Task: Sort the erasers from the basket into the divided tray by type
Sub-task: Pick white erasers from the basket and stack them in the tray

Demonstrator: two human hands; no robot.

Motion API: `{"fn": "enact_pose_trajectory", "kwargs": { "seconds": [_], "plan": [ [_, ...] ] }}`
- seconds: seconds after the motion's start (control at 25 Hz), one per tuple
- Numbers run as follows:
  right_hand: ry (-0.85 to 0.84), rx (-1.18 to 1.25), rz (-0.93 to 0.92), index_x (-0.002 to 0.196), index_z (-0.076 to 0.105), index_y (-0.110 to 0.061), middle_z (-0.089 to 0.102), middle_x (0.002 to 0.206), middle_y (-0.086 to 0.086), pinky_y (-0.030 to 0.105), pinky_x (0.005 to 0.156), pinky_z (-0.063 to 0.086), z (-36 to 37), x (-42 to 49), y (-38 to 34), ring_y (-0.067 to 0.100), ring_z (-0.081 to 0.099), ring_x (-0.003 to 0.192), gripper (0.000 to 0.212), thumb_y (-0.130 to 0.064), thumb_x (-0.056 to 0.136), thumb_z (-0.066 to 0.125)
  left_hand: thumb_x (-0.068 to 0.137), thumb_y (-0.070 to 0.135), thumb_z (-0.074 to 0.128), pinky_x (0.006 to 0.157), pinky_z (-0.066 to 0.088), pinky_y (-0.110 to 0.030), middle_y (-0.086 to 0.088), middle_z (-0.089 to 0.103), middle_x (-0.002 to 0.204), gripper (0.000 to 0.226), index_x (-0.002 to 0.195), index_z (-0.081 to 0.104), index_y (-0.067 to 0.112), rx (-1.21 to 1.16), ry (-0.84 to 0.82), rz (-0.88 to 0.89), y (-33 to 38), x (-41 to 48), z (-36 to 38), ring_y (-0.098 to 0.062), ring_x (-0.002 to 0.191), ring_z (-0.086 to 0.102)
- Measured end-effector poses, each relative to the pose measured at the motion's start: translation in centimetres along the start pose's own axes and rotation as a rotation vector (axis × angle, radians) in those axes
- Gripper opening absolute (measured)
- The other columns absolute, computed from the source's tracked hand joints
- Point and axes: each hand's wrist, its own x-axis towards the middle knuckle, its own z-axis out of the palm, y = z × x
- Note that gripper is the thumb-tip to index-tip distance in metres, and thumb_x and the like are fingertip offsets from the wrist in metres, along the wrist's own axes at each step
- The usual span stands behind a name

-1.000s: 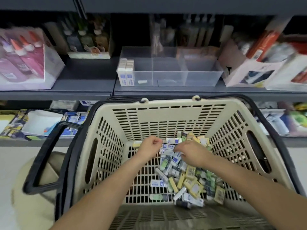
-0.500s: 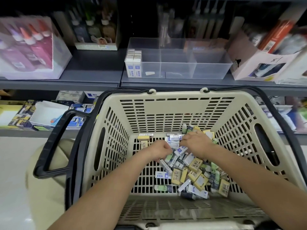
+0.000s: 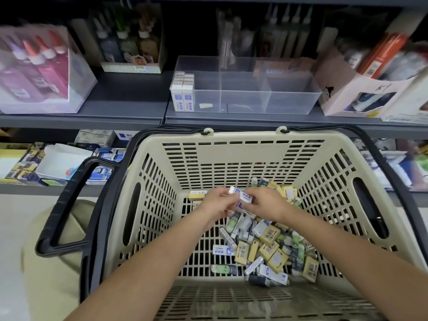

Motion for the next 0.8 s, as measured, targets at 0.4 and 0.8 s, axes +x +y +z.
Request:
{"fn": "enact_pose_trajectory", "kwargs": {
  "seconds": [0.4, 0.8],
  "plan": [
    [0.001, 0.763, 0.168, 0.102, 0.055, -0.026, 0.071, 0.091, -0.003, 0.024, 0.066, 0.053, -0.6, 0.3, -1.0, 0.002, 0.067, 0.073, 0.027, -0.024, 0.08, 0.071, 0.097, 0.031, 0.046, 0.077, 0.055, -0.047, -0.012, 0.063, 0.092, 0.021, 0.106, 0.055, 0.015, -0.385, -0.027, -0.18, 0.3, 0.4, 0.2, -0.028, 0.085, 0.064],
    [-0.098, -0.12, 0.022, 0.117, 0.058, -0.022, 0.062, 0.109, 0.001, 0.031, 0.073, 0.05, 0.7, -0.2, -0.1, 0.014, 0.058, 0.088, 0.032, -0.035, 0.087, 0.059, 0.086, 0.043, 0.062, 0.061, 0.045, -0.03, -0.004, 0.049, 0.074, 0.032, 0.091, 0.054, 0.013, -0.32, 0.129, -0.258, 0.2, 1.1, -2.7, -0.015, 0.063, 0.047]
  ]
}}
